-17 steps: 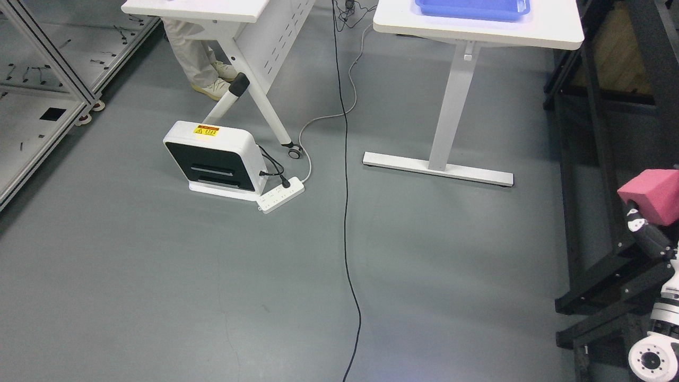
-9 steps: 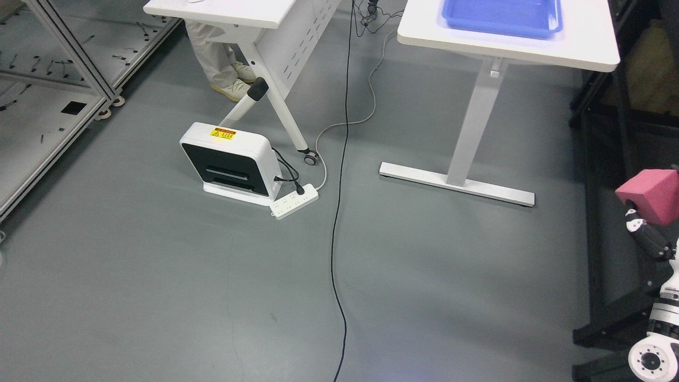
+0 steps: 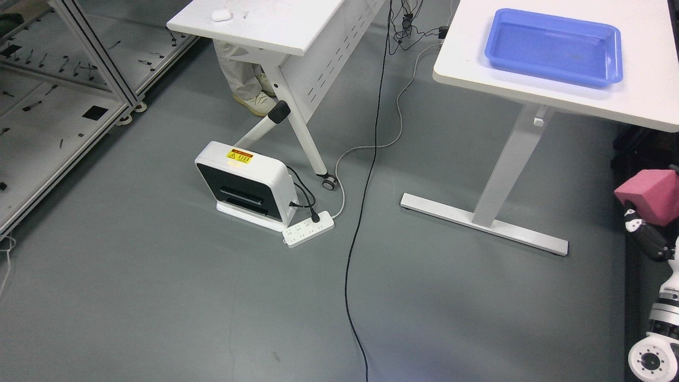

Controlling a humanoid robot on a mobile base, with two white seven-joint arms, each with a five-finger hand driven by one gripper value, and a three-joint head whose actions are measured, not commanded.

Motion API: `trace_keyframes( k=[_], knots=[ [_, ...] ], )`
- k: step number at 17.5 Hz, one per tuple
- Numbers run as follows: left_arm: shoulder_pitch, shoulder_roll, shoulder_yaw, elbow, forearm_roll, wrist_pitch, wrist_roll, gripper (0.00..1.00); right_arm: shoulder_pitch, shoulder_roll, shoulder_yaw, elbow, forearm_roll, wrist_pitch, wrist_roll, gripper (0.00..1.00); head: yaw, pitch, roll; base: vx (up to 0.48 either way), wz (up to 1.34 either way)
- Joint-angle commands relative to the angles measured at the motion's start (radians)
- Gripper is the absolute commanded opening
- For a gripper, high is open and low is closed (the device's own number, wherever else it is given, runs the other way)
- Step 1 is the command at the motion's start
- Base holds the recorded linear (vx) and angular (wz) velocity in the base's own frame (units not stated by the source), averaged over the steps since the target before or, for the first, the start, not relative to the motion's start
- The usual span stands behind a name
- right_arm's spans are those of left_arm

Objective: Pick pink block from left shelf to tray
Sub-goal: 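Turn and drive toward the blue tray holding the cube in the right hand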

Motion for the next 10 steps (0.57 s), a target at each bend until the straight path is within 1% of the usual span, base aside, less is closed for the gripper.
trace_keyframes(
  k=[1, 10],
  knots=[
    [0.009, 0.017, 0.0, 0.0, -0.002, 0.001, 0.0, 1.0, 0.001, -0.001, 0.0, 0.001, 0.0, 0.001, 0.001, 0.02, 0.0, 0.0, 0.0, 0.351, -0.07],
    [0.009, 0.017, 0.0, 0.0, -0.002, -0.001, 0.0, 1.0, 0.001, 0.0, 0.003, 0.001, 0.0, 0.002, 0.002, 0.02, 0.0, 0.0, 0.0, 0.377, -0.07]
  ],
)
